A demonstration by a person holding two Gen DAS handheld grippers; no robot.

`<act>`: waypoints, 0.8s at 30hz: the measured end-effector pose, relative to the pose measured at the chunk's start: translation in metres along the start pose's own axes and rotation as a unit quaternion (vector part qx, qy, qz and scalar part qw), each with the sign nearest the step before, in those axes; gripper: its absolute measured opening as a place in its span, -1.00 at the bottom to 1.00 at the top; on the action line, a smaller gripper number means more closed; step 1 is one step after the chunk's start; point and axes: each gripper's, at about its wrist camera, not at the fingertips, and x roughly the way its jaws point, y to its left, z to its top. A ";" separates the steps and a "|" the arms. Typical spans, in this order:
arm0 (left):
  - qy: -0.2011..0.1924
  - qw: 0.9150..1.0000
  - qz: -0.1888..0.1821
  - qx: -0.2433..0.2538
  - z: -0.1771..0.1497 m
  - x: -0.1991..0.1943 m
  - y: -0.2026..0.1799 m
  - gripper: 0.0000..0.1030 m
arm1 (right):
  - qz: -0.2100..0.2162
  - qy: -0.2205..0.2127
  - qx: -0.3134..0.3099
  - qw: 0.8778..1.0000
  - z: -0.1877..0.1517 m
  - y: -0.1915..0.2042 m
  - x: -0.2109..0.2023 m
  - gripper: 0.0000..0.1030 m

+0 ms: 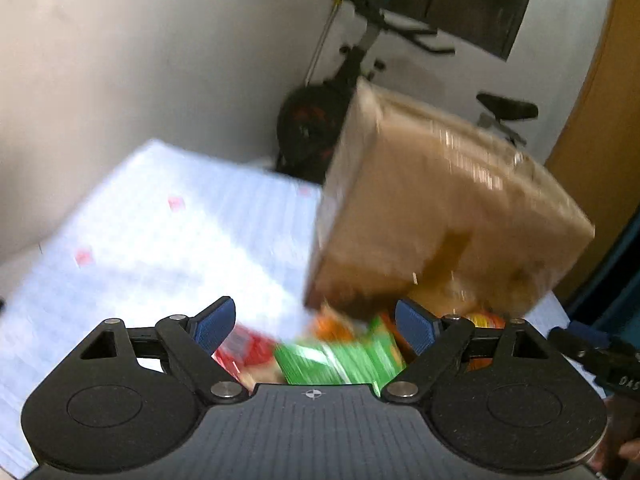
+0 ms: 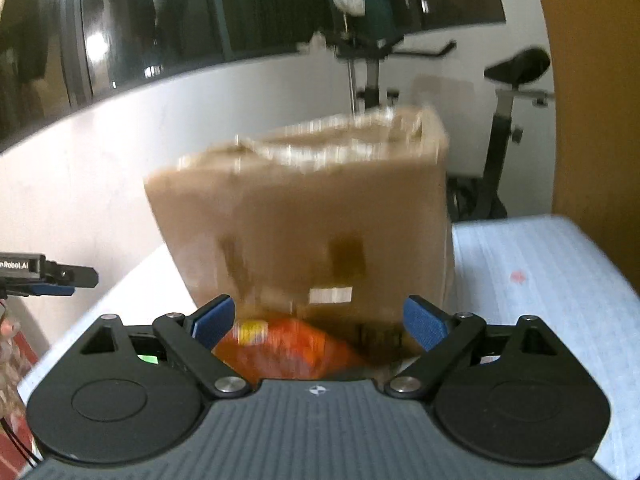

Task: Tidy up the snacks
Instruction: 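Grasp the green packet with left tool while right tool grasps bread packet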

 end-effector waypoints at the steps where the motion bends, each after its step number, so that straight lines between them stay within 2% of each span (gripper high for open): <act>1: 0.007 1.000 -0.003 0.001 -0.005 0.006 -0.003 0.73 | 0.000 0.007 0.003 1.000 -0.006 0.000 0.001 0.82; 9: 0.037 0.999 -0.015 0.023 -0.033 0.030 -0.011 0.73 | -0.025 0.062 -0.006 0.998 -0.042 0.001 0.013 0.79; 15: 0.062 0.998 -0.024 0.020 -0.053 0.040 -0.013 0.73 | -0.046 0.088 -0.017 0.995 -0.045 0.001 0.028 0.81; 19: 0.072 0.997 -0.018 0.023 -0.060 0.047 -0.015 0.74 | -0.058 0.108 -0.029 0.992 -0.048 0.005 0.042 0.83; 24: 0.071 0.997 -0.019 0.015 -0.060 0.051 -0.013 0.79 | -0.081 0.114 -0.048 0.989 -0.050 0.011 0.055 0.97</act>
